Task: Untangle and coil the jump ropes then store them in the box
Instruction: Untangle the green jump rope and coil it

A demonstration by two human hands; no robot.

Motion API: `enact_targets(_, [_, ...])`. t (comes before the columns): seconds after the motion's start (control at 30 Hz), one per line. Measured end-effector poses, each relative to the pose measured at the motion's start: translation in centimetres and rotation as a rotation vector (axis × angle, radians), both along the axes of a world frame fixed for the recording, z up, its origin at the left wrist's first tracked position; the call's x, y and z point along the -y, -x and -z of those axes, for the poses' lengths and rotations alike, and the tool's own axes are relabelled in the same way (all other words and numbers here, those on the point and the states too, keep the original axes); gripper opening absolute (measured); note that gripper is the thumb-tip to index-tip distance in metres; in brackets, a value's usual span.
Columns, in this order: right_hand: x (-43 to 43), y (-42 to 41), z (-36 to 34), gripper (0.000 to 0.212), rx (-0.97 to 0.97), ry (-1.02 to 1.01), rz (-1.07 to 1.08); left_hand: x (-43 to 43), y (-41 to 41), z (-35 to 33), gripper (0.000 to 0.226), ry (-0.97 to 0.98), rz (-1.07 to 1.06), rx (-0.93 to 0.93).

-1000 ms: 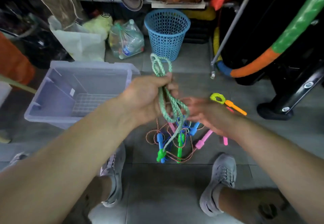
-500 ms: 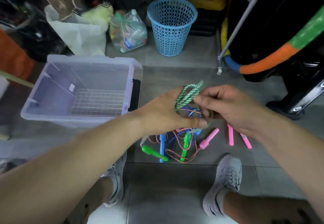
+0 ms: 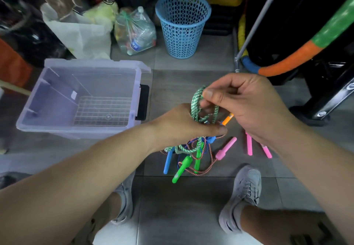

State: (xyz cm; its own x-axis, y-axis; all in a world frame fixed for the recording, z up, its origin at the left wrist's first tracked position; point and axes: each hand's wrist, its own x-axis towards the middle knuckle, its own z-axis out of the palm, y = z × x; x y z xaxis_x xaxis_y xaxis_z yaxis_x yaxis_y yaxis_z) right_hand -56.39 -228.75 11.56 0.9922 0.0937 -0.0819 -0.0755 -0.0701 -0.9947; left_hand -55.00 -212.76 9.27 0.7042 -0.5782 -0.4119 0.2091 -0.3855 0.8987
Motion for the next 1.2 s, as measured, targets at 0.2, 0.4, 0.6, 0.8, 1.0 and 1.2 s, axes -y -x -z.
enact_targets(0.2, [2.2,-1.4,2.8,0.023,-0.027,0.222,0.163,-0.1,-1.3,-0.4,0.026,0.166,-0.241,-0.251])
enact_targets(0.4, [2.8,0.6,8.6,0.026,-0.367,0.687,-0.479,-1.0,-2.9,-1.7,0.031,0.566,-0.410,-0.527])
enact_targets(0.6, [2.4,-0.4,5.9,0.009,-0.341,0.327,-0.056,-2.1,-3.8,-0.1,0.036,0.101,-0.511,0.026])
enact_targets(0.8, [1.0,-1.4,2.6,0.011,-0.234,-0.184,0.173,-1.3,-1.2,1.4,0.027,0.016,-0.037,0.044])
enact_targets(1.0, [0.4,-1.7,2.4,0.024,-0.238,-0.206,0.232,-0.5,-1.1,1.4,0.003,-0.047,-0.166,-0.023])
enact_targets(1.2, [2.1,-0.3,8.2,0.013,-0.325,0.434,-0.018,-0.8,-2.4,0.4,0.010,0.259,-0.477,-0.346])
